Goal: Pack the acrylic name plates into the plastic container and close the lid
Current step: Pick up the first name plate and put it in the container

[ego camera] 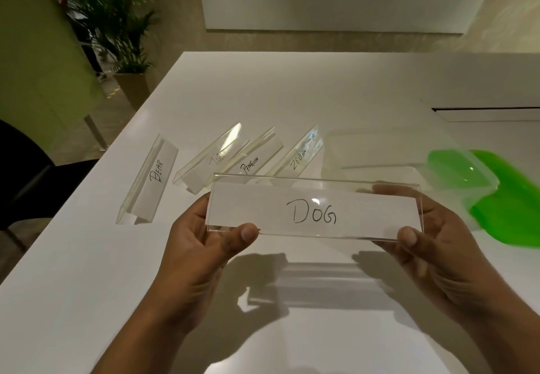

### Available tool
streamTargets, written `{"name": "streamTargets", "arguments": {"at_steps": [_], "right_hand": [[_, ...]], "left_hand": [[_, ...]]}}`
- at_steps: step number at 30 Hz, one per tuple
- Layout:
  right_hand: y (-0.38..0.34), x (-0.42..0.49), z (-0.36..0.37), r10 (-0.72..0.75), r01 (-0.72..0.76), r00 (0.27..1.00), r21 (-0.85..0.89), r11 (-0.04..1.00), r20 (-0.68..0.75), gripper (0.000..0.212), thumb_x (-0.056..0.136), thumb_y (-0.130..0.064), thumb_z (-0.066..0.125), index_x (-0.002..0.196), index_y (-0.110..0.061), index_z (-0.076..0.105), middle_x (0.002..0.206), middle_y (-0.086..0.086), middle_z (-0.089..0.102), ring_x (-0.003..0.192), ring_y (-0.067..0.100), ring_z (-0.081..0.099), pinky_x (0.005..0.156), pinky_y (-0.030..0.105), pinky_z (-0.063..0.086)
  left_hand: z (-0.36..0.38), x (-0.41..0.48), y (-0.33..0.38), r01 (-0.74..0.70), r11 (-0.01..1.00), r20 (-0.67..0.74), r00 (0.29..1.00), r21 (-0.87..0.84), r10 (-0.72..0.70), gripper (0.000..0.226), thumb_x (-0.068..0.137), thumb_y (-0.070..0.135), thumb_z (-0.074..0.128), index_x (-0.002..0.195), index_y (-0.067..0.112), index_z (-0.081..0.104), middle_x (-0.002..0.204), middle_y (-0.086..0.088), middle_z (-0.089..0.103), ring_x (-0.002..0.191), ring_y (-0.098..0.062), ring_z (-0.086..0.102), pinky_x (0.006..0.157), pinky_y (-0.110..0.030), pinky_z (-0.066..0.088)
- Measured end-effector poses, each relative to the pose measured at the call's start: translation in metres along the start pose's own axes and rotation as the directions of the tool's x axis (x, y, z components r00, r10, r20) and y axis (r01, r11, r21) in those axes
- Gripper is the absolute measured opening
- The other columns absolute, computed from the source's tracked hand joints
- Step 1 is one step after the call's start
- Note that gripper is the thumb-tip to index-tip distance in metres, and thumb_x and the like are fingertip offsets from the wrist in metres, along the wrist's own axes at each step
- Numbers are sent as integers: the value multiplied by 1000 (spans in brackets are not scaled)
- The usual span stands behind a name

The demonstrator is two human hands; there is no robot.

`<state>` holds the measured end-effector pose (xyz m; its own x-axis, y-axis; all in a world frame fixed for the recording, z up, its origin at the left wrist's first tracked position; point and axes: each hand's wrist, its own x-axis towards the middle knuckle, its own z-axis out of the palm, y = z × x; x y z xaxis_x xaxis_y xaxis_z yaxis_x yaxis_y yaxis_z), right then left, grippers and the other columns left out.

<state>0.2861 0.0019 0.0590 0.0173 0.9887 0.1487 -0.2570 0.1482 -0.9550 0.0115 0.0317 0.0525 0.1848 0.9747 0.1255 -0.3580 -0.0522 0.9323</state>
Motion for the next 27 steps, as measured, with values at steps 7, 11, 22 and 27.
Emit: {"name": "streamTargets", "arguments": {"at_steps": [7, 11, 22, 27], "right_hand": [[-69, 17, -9, -226, 274, 962, -562, 780, 154, 47, 71, -47, 78, 113, -25, 70, 114, -6, 73, 108, 18, 68, 92, 29, 53], [-84, 22, 9, -105, 396, 916, -825, 404, 388, 48, 70, -54, 74, 114, -35, 70, 108, -25, 70, 100, -3, 66, 83, 14, 51], [-85, 28, 24, 47, 441, 895, -896, 49, 443, 58, 60, -63, 72, 112, -39, 60, 100, -25, 62, 83, -1, 56, 71, 31, 52], [-94, 32, 22, 5, 460, 887, -880, -117, 462, 59, 56, -62, 70, 108, -35, 62, 96, -20, 65, 76, 0, 50, 63, 29, 50]], "left_hand": [[3, 4, 6, -14, 993, 26, 1000, 119, 11, 63, 49, 48, 94, 106, 34, 71, 104, -6, 78, 91, -25, 75, 71, -25, 59], [14, 8, 4, -23, 987, 54, 998, 159, 15, 72, 43, 46, 96, 108, 30, 70, 103, -7, 78, 89, -27, 76, 68, -27, 60], [35, 14, 5, -146, 955, 109, 987, 258, 121, 76, 41, 48, 95, 110, 30, 68, 105, 1, 76, 96, -17, 73, 71, -24, 59], [30, 23, -5, -137, 979, 171, 979, 151, 110, 95, 46, 37, 97, 131, 25, 57, 124, -6, 70, 112, -27, 67, 89, -36, 56]]}}
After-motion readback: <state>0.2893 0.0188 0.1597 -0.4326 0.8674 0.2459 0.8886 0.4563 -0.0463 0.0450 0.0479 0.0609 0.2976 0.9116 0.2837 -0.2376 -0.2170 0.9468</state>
